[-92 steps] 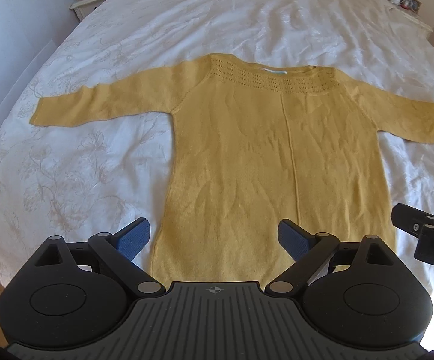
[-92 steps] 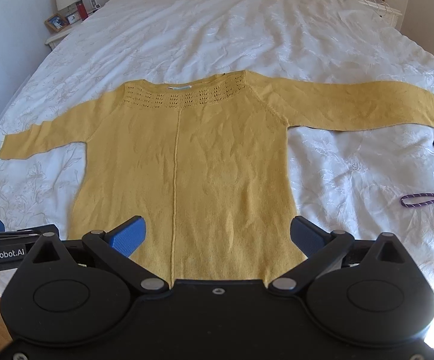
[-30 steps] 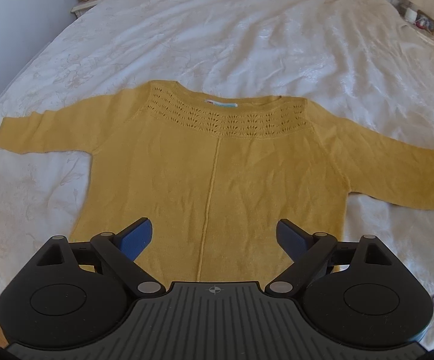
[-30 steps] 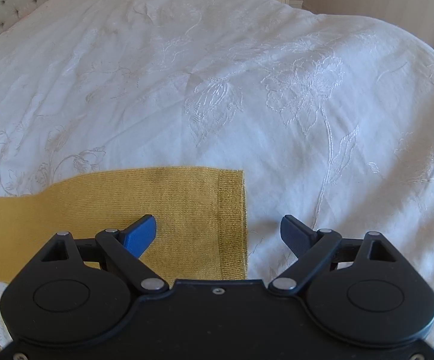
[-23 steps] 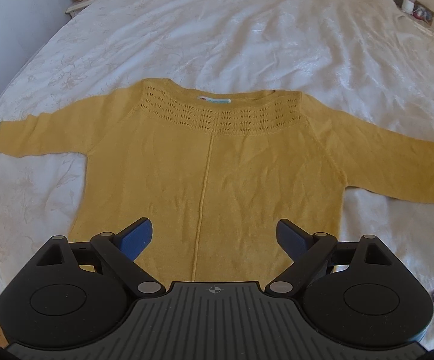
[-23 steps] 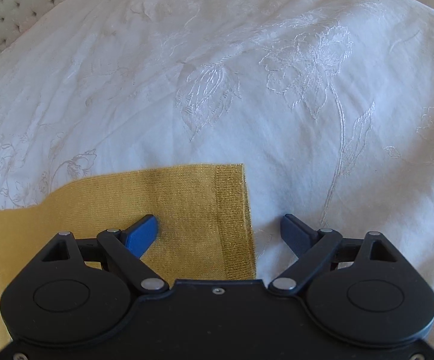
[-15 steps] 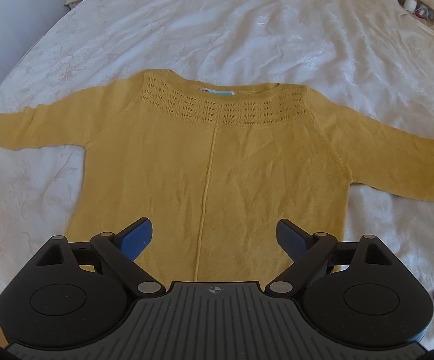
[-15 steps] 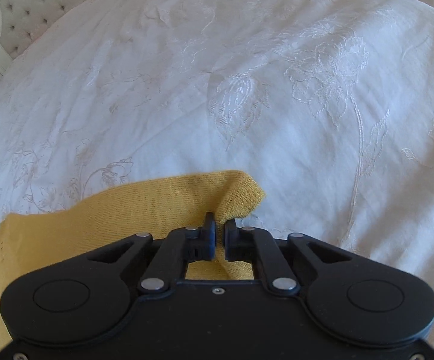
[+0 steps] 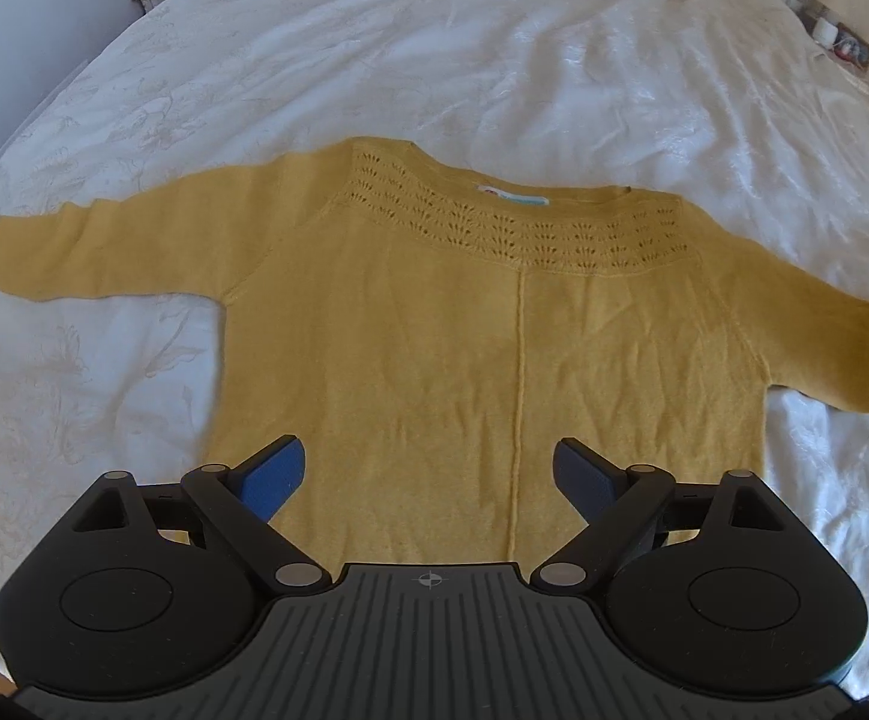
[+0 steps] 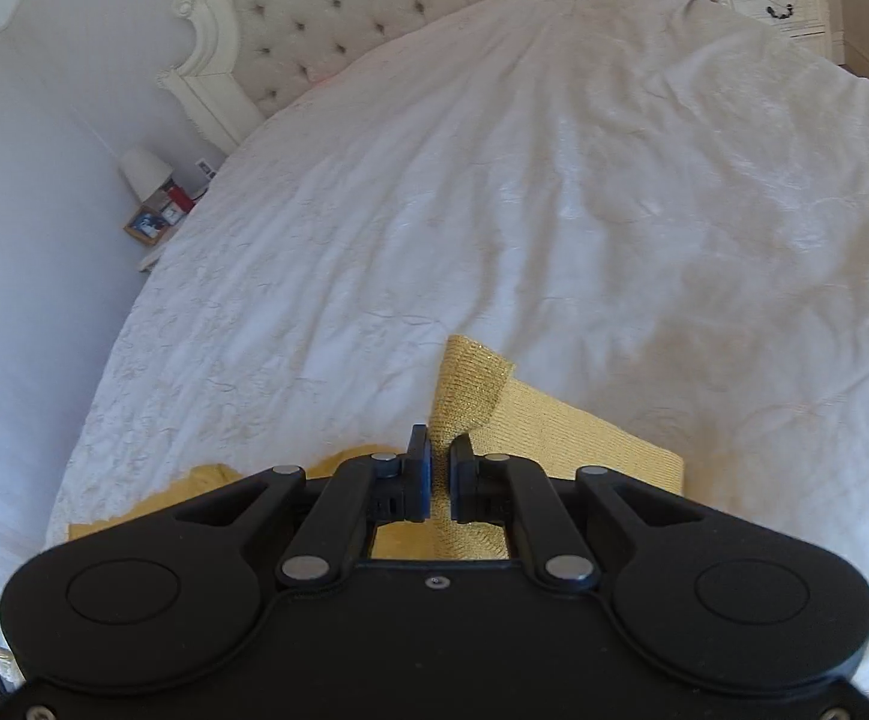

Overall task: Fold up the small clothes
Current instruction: 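Fold the held sleeve across the sweater body and open the right gripper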

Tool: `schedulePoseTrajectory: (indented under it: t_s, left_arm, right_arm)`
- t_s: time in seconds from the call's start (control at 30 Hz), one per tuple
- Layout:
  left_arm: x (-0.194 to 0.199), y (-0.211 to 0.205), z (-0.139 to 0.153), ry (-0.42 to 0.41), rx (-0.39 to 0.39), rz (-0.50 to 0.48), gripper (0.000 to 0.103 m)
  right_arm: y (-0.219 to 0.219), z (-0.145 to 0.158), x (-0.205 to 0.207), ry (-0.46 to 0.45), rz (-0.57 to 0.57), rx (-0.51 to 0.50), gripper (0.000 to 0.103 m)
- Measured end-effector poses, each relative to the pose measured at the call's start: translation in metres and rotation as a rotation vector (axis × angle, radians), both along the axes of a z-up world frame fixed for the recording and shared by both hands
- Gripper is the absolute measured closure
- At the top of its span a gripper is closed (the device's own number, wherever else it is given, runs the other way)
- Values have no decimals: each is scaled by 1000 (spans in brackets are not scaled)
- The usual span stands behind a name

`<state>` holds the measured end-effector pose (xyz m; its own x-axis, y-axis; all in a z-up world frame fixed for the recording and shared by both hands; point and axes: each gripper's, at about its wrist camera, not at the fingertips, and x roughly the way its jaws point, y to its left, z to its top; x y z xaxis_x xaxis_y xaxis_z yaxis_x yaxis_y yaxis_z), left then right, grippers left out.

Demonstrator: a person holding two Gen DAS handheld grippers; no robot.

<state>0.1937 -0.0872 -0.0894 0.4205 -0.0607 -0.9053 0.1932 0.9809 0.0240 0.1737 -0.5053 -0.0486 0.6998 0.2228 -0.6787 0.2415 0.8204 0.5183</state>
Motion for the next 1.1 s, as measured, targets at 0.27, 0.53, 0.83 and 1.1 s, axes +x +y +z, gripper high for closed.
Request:
schedulePoseTrajectory:
  t_s: [0.27,0.53,0.83,1.1]
  left_arm:
    - [25,73,-11,23,-3,49,12]
    - [40,124,-22,45,19,85,12]
    - [55,146,-30,67,31,83,12]
    - [84,128,-36,42,17,26,12]
  right_arm:
    - [142,-2,81,-45,220,99,92]
    - [276,-55,140,36,390,97,91]
    - [343,-102,152,109,480,41,79]
    - [318,-99,137,72,408,42,43]
